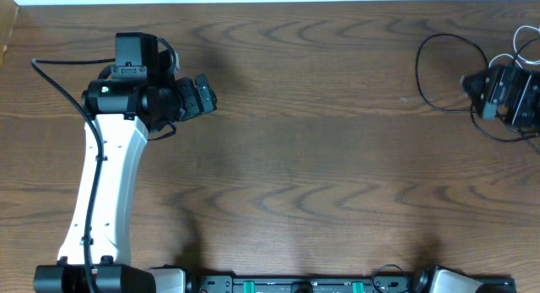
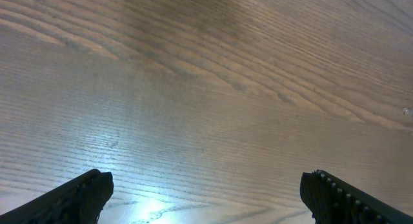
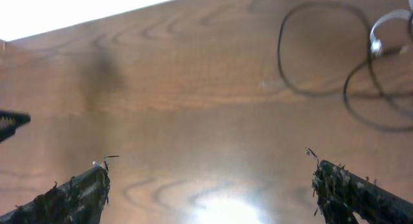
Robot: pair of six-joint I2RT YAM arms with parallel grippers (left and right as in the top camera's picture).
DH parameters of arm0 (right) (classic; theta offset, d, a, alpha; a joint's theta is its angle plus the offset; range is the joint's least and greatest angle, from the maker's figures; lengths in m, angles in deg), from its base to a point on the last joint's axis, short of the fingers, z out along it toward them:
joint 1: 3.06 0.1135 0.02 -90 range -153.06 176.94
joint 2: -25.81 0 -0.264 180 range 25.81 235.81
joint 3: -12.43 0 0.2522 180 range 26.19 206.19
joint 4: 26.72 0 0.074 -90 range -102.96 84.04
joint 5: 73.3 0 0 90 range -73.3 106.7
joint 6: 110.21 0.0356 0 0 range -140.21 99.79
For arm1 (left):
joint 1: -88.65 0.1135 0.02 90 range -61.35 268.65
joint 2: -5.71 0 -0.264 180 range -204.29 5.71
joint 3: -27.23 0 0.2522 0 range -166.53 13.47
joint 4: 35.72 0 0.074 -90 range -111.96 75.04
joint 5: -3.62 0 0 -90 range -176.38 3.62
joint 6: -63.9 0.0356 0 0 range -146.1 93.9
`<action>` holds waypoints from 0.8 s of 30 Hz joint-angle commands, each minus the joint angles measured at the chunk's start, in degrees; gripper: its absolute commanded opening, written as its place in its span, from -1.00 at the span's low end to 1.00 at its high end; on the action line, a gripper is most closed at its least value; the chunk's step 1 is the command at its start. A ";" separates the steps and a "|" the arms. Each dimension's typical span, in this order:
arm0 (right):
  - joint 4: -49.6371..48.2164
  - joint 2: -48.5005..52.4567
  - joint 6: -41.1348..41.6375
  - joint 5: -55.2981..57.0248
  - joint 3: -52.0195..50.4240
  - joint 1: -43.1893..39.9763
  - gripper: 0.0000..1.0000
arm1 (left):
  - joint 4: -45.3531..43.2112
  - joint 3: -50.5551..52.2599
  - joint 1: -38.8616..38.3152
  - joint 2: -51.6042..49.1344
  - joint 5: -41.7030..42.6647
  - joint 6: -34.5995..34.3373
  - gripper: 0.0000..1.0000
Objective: Untangle cables
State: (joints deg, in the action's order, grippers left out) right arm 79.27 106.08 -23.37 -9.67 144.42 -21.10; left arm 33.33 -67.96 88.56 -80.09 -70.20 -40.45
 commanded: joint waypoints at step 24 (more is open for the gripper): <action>4.94 -1.25 -2.51 -0.96 0.15 1.29 0.98 | 0.17 0.50 0.04 -0.35 -0.37 0.52 0.97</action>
State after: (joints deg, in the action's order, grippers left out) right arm 84.10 105.03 -23.83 -9.86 144.42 -20.23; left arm 33.35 -67.96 88.56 -80.09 -70.20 -40.45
